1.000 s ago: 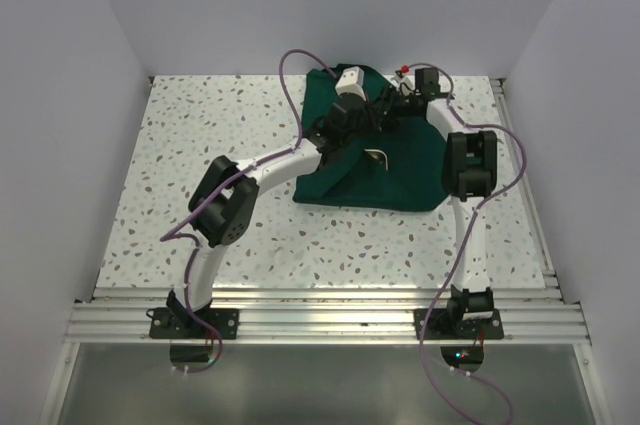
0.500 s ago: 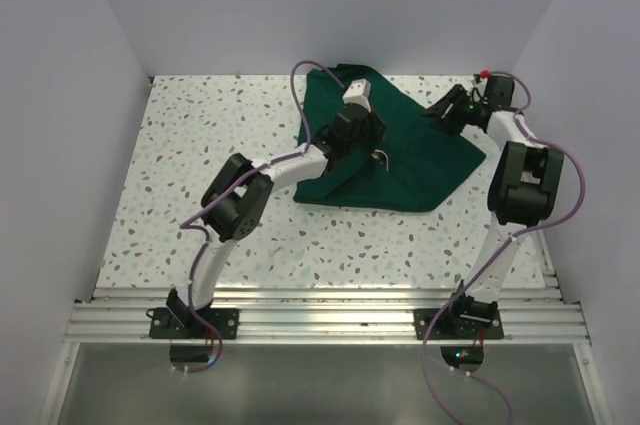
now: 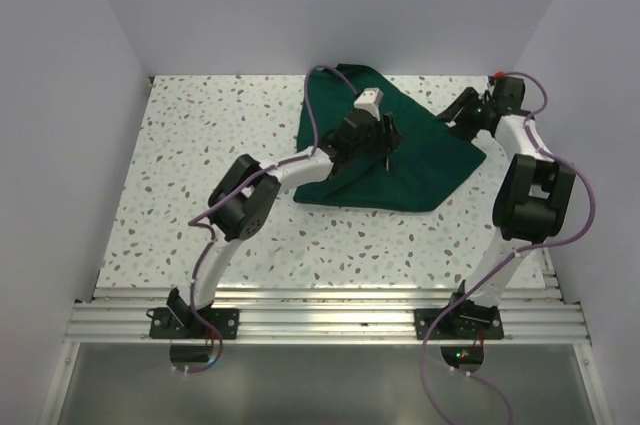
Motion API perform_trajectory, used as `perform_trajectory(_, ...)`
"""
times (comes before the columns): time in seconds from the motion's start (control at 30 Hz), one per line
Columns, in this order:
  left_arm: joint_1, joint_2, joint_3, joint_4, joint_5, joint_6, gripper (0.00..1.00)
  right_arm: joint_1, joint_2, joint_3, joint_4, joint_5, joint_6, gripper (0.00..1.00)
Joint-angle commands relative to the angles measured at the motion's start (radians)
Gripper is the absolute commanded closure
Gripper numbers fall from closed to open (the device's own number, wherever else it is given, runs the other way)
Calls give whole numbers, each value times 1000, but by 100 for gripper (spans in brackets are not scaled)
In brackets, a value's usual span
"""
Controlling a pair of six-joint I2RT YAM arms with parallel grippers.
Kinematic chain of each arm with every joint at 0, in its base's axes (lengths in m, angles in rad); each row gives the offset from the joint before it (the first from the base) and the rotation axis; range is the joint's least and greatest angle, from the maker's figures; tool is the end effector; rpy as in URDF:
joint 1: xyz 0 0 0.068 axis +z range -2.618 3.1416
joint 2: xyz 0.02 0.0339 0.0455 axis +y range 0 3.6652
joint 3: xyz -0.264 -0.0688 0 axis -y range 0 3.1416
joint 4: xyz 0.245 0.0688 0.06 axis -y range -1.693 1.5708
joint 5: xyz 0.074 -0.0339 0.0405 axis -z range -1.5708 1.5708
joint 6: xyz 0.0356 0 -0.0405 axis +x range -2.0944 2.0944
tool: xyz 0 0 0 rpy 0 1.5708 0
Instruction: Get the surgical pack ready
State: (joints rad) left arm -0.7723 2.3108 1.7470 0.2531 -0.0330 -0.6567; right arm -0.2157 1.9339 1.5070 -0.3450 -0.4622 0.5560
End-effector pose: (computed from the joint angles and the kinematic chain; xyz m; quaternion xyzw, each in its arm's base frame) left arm 0.3887 -0.3770 0.1947 0.0370 0.8071 -0.3759 0.4538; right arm 0.4307 -0.0781 0.2396 0.2550 0.8644 0.2721 0.3374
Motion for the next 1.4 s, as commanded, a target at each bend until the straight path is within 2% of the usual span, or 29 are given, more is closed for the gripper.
perform_trajectory(0.0,4,-143,51,-27,7,81,38,-20,-82,-73,-31,149,-30,43)
perform_trajectory(0.13,7,-299,-20,-86,-13,109,38,-70,-151,-169,3,238,-11,46)
perform_trajectory(0.33,48,-528,-275,-117,-8,97,38,-123,-190,-293,46,348,45,46)
perform_trajectory(0.47,80,-661,-504,-120,-33,77,38,-132,-194,-312,50,439,58,40)
perform_trajectory(0.67,123,-784,-743,-42,-51,58,39,-132,-127,-291,86,471,62,42)
perform_trajectory(0.87,127,-795,-833,14,-16,62,43,-134,-50,-238,92,507,73,43)
perform_trajectory(1.03,128,-833,-883,25,-16,75,44,-132,-17,-228,110,522,96,49)
perform_trajectory(1.37,153,-907,-915,-60,15,100,44,-131,53,-211,166,504,130,56)
